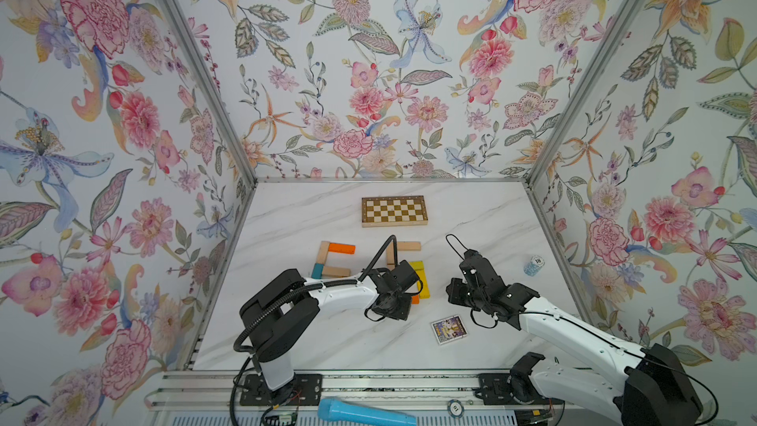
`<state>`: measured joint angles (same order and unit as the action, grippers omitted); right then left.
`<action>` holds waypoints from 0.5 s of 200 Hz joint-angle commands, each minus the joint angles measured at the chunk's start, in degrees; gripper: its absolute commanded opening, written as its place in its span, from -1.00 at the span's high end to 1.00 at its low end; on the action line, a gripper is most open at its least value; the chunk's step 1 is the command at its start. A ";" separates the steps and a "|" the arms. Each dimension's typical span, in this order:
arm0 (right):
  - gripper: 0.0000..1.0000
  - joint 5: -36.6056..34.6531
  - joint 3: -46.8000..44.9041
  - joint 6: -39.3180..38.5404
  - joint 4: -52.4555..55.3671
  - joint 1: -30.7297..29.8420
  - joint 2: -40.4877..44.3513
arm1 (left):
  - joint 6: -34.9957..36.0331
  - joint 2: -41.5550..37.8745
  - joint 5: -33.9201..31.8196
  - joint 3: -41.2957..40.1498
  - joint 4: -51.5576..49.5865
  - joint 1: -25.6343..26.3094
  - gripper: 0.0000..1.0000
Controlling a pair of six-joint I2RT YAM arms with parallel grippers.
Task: Assemble the number 6 with building blocks
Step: Assemble the building block at the center of the board.
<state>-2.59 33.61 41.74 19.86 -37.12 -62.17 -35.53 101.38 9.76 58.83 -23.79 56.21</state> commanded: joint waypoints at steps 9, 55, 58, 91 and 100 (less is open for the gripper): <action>0.63 -1.07 -0.12 -0.90 -0.51 -0.35 -0.71 | 1.56 2.04 -1.51 2.08 0.20 -0.97 0.83; 0.63 -0.84 -0.44 -0.88 -0.91 -0.40 -1.01 | 2.12 2.48 -1.23 2.29 0.75 -1.97 0.84; 0.63 -0.84 -0.47 -0.89 -0.97 -0.40 -1.02 | 2.13 2.57 -1.23 2.40 0.70 -1.98 0.84; 0.62 -0.78 -0.47 -1.03 -1.22 -0.37 -1.52 | 2.65 3.61 -0.89 3.28 0.85 -2.14 0.85; 0.62 -0.83 -0.48 -1.04 -1.31 -0.40 -1.64 | 2.72 3.82 -0.81 3.53 0.85 -2.24 0.85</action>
<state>-2.57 33.61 41.71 18.68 -37.12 -63.20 -34.17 103.37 9.80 60.86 -22.68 54.70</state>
